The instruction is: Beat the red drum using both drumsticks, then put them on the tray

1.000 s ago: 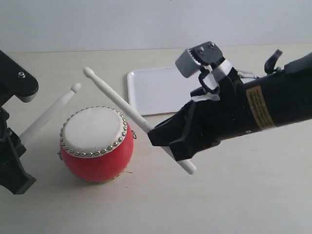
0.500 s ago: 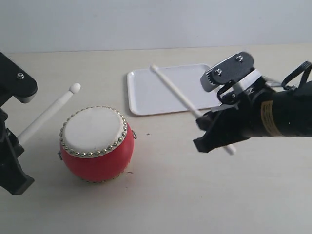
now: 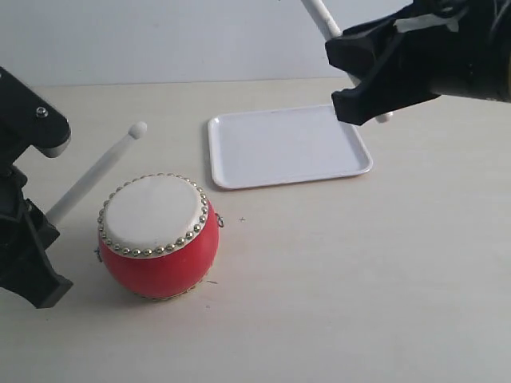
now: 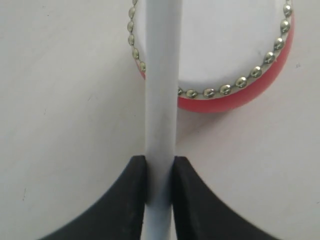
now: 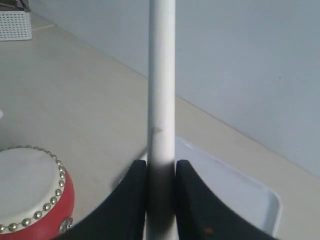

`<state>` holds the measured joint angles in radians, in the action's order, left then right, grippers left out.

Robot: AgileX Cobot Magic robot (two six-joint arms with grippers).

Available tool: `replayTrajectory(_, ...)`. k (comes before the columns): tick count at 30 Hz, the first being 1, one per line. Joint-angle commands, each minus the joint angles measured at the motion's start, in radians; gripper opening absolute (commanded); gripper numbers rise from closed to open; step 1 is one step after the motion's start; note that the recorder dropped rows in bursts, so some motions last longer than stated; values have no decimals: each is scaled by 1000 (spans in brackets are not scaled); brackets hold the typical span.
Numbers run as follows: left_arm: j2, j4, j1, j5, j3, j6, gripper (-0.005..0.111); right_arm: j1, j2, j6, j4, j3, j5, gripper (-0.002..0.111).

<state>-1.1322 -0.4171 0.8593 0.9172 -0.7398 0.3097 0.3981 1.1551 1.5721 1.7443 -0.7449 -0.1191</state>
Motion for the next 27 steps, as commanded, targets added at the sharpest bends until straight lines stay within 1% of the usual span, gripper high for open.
replayTrajectory(1,-3,-5,-2,-9,-7,7,0,-3,-49,-20,0,-12,-34,0)
replayTrajectory(3,-3,-5,-2,-9,-7,7,0,-3,-63,9,0,-12,-68,0)
replayTrajectory(8,-3,-5,-2,-20,-7,7,0,-3,-58,71,0,-6,-244,0)
replayTrajectory(12,-3,-5,-2,-28,-7,7,0,-3,-63,87,0,-4,-259,0)
replayTrajectory(16,-3,12,-2,-54,-7,7,0,-3,-109,186,0,-61,-484,0)
replayTrajectory(21,-3,22,-2,-63,-7,34,0,-3,-188,227,0,-69,-507,0)
replayTrajectory(25,-3,22,-2,-65,-7,36,0,-3,-214,227,0,-69,-569,0)
replayTrajectory(27,7,22,-2,-89,-7,36,0,-3,-234,227,0,-69,-586,0)
